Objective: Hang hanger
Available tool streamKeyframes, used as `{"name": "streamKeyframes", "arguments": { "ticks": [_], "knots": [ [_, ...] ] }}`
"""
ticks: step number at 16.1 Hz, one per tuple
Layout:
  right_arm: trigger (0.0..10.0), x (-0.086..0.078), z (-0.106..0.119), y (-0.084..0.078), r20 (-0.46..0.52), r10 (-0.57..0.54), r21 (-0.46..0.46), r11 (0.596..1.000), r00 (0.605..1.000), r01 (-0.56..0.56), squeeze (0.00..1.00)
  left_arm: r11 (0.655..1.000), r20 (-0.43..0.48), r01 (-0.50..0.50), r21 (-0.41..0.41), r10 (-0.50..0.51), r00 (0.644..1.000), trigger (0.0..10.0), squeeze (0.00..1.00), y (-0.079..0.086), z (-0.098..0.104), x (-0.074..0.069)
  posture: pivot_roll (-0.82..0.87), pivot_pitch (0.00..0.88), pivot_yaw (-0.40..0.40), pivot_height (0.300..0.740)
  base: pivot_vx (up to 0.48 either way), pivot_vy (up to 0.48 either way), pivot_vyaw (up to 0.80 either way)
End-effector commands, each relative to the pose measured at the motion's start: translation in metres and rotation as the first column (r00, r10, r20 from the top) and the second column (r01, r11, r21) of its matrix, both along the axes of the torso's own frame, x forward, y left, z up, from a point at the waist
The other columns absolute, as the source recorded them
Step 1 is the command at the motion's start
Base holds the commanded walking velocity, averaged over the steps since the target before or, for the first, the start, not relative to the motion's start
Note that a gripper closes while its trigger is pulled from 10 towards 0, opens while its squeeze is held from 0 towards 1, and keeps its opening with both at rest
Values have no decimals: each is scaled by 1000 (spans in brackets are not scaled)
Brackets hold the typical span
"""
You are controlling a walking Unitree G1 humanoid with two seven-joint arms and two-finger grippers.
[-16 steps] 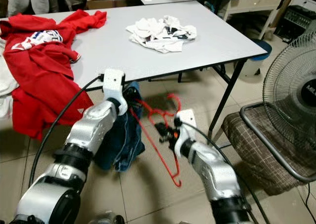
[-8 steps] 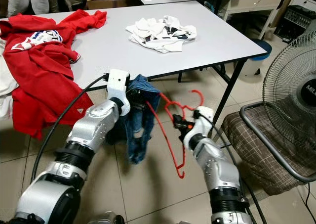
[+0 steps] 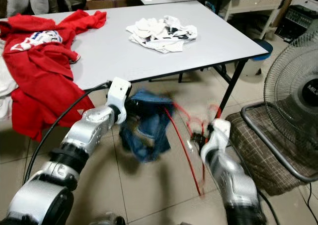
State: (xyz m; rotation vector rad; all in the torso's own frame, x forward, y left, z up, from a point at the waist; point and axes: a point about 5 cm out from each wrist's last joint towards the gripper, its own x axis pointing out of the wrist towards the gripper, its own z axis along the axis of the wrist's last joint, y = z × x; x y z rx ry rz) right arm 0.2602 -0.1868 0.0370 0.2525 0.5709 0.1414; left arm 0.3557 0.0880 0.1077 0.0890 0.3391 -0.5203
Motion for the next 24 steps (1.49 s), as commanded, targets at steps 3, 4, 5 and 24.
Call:
{"name": "streamKeyframes", "arguments": {
  "ticks": [3,4,5,24],
  "knots": [
    [10000,-28,-16,-5,-100,14,-114,993,995,-26,0,998,-25,56,-24,-57,998,0,0,-15,-4,-14,-44,0,19,740,0,0,0],
    [10000,-31,-17,-8,-99,-6,-123,992,995,-6,0,997,-26,66,-38,-67,997,0,0,-18,-3,-16,-48,0,23,740,0,0,0],
    [10000,-28,-11,-6,-47,-2,-71,997,999,-1,0,993,-33,101,-59,-103,994,0,0,-22,0,-17,-51,0,27,740,0,0,0],
    [10000,47,15,24,-117,-109,522,839,987,154,0,899,75,407,-161,-400,914,0,0,-44,56,-30,-7,0,18,740,0,0,0]
  ]
}}
